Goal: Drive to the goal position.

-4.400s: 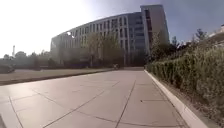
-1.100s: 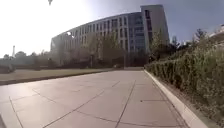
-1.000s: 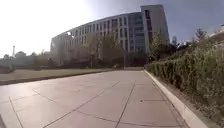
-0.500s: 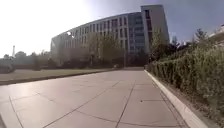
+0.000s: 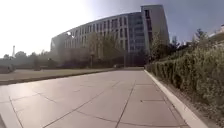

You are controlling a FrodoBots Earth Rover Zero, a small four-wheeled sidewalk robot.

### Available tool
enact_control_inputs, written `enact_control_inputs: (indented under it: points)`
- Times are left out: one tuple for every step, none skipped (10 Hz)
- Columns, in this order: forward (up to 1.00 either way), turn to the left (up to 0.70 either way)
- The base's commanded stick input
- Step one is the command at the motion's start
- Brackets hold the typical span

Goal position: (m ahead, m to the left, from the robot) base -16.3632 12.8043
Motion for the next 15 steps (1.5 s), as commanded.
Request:
enact_control_inputs:
  points:
    - [0.06, 0.0]
    - [0.0, 0.0]
    - [0.05, 0.0]
    - [0.15, 0.0]
    - [0.28, 0.0]
    - [0.44, 0.01]
    - [0.6, 0.02]
    - [0.7, 0.03]
    - [0.7, 0.14]
    - [0.7, 0.27]
    - [0.7, 0.35]
    - [0.7, 0.35]
    - [0.7, 0.35]
    - [0.7, 0.35]
    - [0.7, 0.35]
